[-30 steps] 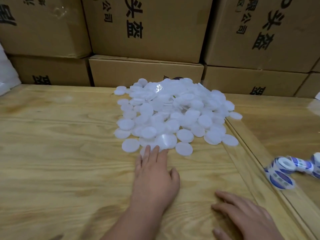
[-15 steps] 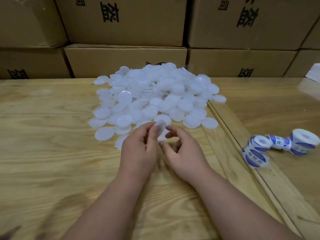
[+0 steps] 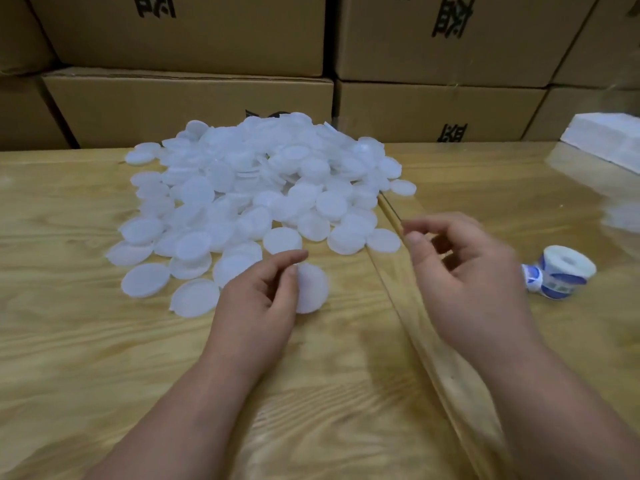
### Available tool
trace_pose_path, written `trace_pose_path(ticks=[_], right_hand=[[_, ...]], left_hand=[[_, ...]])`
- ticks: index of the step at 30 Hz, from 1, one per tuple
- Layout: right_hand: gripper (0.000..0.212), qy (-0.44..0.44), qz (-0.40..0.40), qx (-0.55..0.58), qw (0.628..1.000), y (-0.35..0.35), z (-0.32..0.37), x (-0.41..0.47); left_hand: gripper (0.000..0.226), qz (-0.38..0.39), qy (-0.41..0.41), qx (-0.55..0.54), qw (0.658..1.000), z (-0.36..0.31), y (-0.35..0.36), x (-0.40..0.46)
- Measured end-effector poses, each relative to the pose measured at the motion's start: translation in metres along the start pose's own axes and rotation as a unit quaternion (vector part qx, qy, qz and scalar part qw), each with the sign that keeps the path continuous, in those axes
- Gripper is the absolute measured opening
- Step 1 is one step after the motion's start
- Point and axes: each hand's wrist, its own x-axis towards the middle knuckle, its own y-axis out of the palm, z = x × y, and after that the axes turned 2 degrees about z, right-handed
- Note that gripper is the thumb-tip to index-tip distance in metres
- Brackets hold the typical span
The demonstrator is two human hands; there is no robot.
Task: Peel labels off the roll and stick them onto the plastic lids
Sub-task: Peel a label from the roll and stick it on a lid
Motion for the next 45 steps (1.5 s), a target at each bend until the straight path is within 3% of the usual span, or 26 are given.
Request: trace_pose_path(ticks=[3,5,7,11,17,20,24,31,34,39,42,45], right_hand=[[0.036,0.028,0.062,-0.178,0.982,-0.061,-0.020,0.014],[0.052,0.079,0.162,-0.319,0.930,-0.085,-0.037,0.017],[0.056,0.107,0.219,-0.372,0.895,-0.096,-0.047,0.016],[0.044,0.128,0.251,-0.349,0.894,-0.096,-0.056,0.014],[0.026,0.114,0.210,-0.311,0.920,-0.072,-0.049,0.024],[0.031,0.081,0.190,-0.249,0.946,-0.039,-0.038,0.033],[0.028,0.099,0.233,-0.211,0.944,-0.001,-0.040,0.032],[0.038,0.104,0.201,-0.128,0.966,0.024,-0.050,0.026],[0.033,0.090,0.204,-0.114,0.968,0.034,-0.050,0.033],[0.047,0.088,0.234,-0.058,0.967,0.050,-0.047,0.037],[0.054,0.059,0.255,-0.048,0.964,0.056,-0.051,0.033],[0.042,0.021,0.256,-0.074,0.964,0.063,-0.052,0.030]], left_hand=[[0.031,0.036,0.004,0.022,0.999,0.000,0.001,0.000],[0.026,0.068,0.008,0.044,0.997,0.000,0.002,0.000],[0.025,0.098,0.019,0.074,0.992,0.001,0.002,-0.001],[0.025,0.129,0.039,0.124,0.983,0.003,0.003,0.000],[0.018,0.132,0.038,0.151,0.979,0.009,0.005,0.004],[0.019,0.143,0.032,0.165,0.975,0.011,0.006,0.005],[0.019,0.143,0.044,0.175,0.973,0.012,0.006,0.005],[0.023,0.142,0.054,0.167,0.974,0.014,0.008,0.006],[0.030,0.114,0.018,0.129,0.985,0.015,0.009,0.009],[0.045,0.116,-0.002,0.139,0.983,0.011,0.019,0.024],[0.040,0.133,0.011,0.167,0.977,0.011,0.021,0.027],[0.035,0.130,0.006,0.168,0.977,0.014,0.021,0.029]])
